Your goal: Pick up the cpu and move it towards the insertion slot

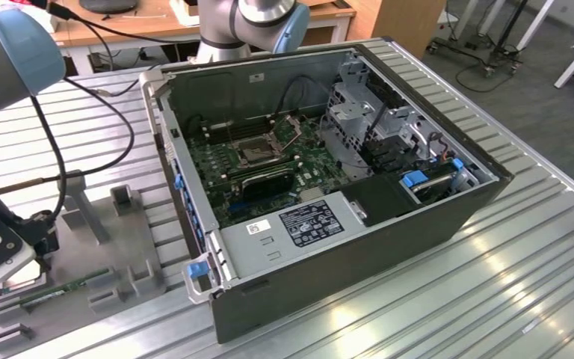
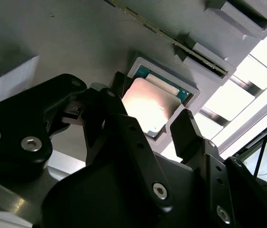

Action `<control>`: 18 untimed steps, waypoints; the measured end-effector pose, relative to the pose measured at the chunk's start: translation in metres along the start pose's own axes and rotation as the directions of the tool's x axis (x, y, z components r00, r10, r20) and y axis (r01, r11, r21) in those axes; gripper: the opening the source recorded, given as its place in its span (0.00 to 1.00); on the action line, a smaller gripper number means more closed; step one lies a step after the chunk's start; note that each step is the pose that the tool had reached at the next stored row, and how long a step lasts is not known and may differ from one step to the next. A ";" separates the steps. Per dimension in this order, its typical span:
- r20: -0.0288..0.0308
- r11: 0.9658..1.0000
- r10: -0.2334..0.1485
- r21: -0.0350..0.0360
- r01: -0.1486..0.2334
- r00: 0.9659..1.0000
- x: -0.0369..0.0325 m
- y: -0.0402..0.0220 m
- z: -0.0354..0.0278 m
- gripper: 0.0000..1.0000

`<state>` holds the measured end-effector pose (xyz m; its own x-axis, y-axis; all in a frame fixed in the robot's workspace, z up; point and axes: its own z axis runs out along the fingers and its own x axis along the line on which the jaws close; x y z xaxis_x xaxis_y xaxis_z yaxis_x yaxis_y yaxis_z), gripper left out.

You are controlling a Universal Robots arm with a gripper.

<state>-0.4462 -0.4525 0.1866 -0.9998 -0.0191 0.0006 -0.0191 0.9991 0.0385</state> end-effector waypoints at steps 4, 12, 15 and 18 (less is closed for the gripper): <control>0.000 1.000 0.000 0.000 0.000 1.000 0.0000 0.0002 0.0005 0.66; 0.000 1.000 0.000 0.000 0.000 1.000 0.0000 0.0007 0.0023 0.66; 0.000 1.000 -0.004 0.000 0.004 1.000 0.0000 0.0007 0.0023 0.66; 0.000 1.000 -0.006 0.000 0.006 1.000 -0.0001 0.0007 0.0023 0.66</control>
<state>-0.4462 -0.4517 0.1843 -0.9997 -0.0247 0.0005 -0.0247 0.9989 0.0386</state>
